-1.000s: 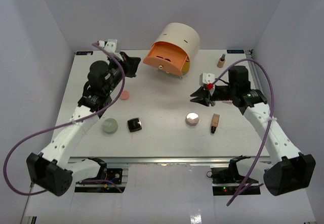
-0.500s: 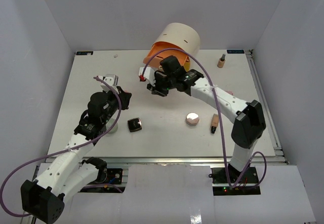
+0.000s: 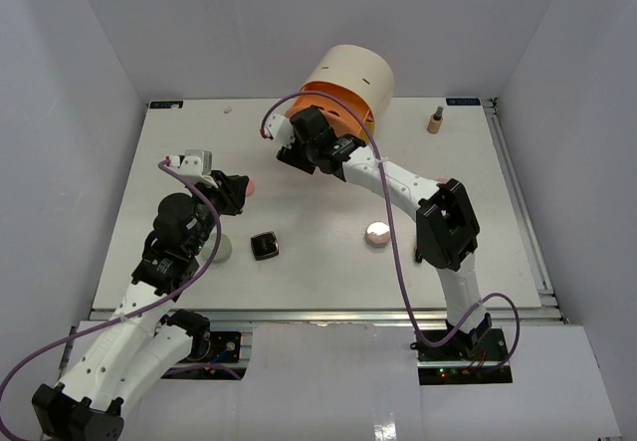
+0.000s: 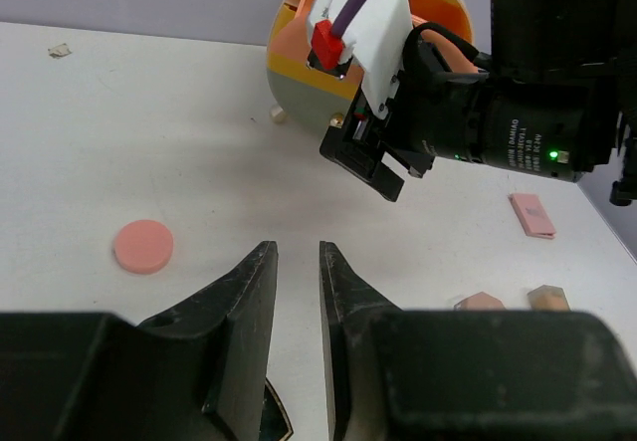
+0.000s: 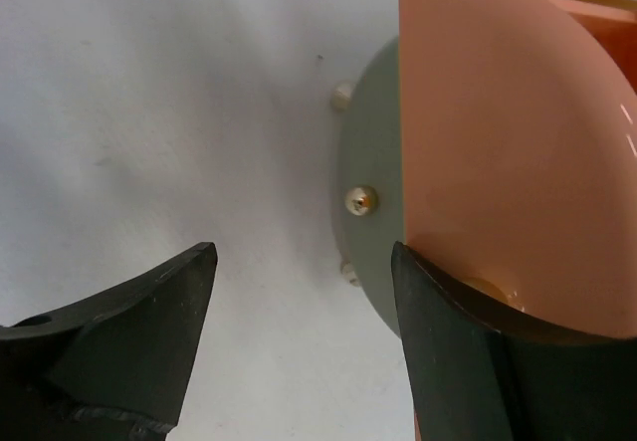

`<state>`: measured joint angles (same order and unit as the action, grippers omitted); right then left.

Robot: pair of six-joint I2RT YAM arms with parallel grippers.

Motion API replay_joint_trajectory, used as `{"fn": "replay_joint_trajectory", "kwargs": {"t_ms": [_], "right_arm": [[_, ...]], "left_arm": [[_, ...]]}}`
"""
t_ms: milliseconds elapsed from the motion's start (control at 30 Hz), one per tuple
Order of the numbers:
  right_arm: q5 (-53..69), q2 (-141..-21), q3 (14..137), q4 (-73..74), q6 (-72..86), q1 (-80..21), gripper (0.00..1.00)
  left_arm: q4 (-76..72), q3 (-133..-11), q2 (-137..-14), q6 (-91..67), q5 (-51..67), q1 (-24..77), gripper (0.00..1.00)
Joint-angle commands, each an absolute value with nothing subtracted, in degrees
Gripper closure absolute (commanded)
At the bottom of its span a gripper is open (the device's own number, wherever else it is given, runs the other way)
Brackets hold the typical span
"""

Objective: Organize the makeup

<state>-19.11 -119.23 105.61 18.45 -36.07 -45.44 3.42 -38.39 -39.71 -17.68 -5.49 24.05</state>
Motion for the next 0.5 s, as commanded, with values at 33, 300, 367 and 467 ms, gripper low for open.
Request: {"fn": "replay_joint_trajectory", "kwargs": {"t_ms": [33, 300, 367, 467], "right_arm": [[-24.85, -118.77, 109.39, 10.88, -38.98, -42.04, 0.08], [-21.60, -118.90, 110.19, 9.89, -41.62, -39.78, 0.02], [-20.95, -119.32, 110.62, 9.98, -41.80, -38.92, 0.03], [-19.14, -119.11, 110.85, 11.90, -41.57, -38.02, 0.03]], "left_arm": [[3.08, -38.33, -39.19, -18.18, -5.04, 23.64, 0.65], [2.99, -38.36, -40.04, -18.55, -4.69, 23.64, 0.63], [2.99, -38.27, -40.32, -18.63, -4.36, 23.64, 0.61], [2.72, -38.26, -40.78, -18.72, -3.54, 23.64, 0.57]]}}
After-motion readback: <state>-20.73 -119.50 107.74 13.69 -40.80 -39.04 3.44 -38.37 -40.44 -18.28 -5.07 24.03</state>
